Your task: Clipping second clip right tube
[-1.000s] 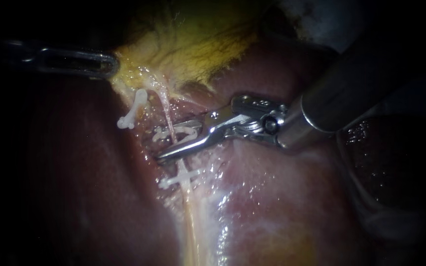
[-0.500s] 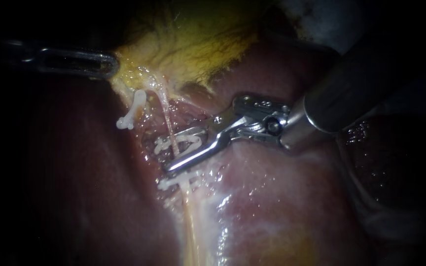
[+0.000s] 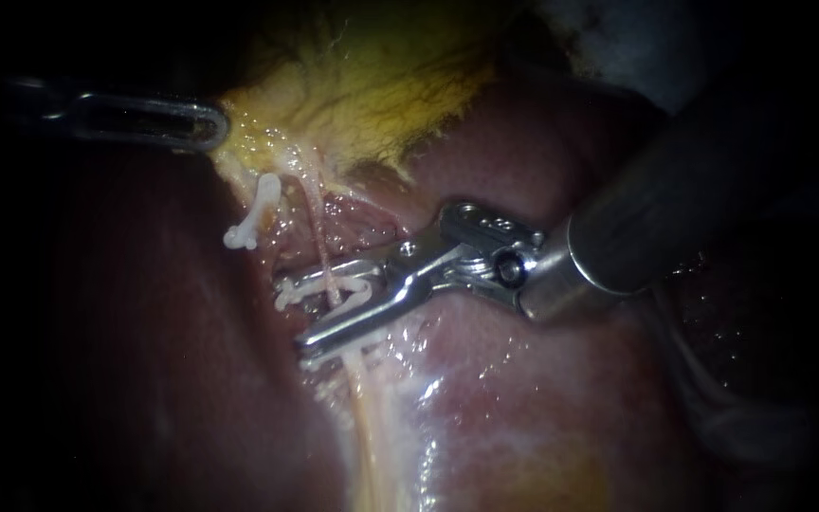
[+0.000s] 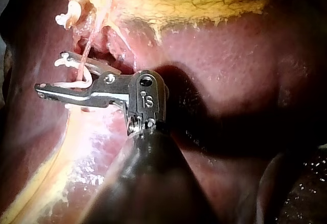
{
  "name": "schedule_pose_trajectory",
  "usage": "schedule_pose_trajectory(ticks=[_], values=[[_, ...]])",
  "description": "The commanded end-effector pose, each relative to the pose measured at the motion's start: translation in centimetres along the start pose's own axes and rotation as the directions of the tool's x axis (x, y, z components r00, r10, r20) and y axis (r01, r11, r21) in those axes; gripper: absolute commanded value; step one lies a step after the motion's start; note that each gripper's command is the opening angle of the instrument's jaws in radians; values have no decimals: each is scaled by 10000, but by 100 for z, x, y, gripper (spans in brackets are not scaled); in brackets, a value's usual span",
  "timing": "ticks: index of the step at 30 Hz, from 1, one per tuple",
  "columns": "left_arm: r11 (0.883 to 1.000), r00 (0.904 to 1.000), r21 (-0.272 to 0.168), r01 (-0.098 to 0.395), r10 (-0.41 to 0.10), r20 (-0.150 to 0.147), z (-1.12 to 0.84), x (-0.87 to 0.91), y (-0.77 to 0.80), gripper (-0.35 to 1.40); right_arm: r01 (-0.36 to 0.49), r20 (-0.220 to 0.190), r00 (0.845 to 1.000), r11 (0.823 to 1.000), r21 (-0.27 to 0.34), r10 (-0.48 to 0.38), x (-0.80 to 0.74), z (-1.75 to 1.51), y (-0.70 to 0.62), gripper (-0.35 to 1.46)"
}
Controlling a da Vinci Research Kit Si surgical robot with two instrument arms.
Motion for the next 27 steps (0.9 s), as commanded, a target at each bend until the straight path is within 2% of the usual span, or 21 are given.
schedule_pose_trajectory(ticks=[1, 6, 15, 20, 27], values=[[10000, 10000, -4, 5, -5, -1, 0, 0, 0, -35, -65, 60, 10000, 10000, 43, 64, -1, 0, -3, 49], [10000, 10000, -5, 4, -4, -1, 0, 0, 0, -35, -213, 272, 9994, 9995, 253, 206, -4, 2, -13, 44], [10000, 10000, -8, 5, -5, 1, 1, 0, 0, -35, -357, 357, 9988, 9987, 363, 344, -8, 9, -25, 38], [10000, 10000, -8, 5, -5, 1, 1, 0, 0, -35, -420, 398, 9984, 9984, 376, 405, -7, 9, -23, 29], [10000, 10000, -8, 5, -5, 1, 1, 0, 0, -35, -837, 375, 9958, 9963, 170, 830, -6, 5, -19, -1]])
